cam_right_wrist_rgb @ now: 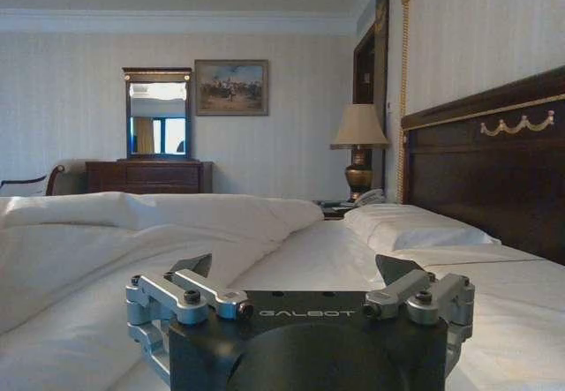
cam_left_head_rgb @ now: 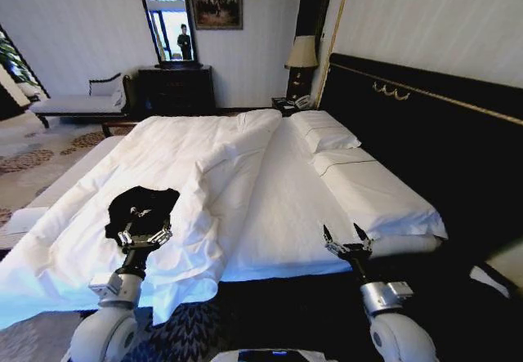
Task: Fold the clothes on the bed.
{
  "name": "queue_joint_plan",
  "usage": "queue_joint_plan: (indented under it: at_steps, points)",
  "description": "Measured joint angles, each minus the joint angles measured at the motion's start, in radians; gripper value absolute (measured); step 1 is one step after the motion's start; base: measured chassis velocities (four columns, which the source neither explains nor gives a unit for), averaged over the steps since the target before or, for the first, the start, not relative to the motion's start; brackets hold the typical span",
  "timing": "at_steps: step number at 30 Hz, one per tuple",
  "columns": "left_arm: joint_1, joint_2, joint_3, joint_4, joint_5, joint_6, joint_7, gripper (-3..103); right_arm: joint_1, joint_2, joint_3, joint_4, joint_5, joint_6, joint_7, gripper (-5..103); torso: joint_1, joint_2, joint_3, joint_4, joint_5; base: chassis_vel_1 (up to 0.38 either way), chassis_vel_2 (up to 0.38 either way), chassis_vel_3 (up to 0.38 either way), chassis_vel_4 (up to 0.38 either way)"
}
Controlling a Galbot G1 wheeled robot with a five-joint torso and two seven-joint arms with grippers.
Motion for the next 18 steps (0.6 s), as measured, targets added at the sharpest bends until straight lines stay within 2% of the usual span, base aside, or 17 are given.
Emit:
queue_joint_plan:
  at_steps: [18]
  points:
    - [0.001, -0.005, 0.003, -0.001, 0.0, 0.0, 0.001, 100, -0.001, 0.003, -0.008, -0.002, -0.013, 0.002, 0.0, 100, 0.0, 0.0, 0.0, 0.0002, -0.0002, 0.169, 0.165, -0.163, -0.166]
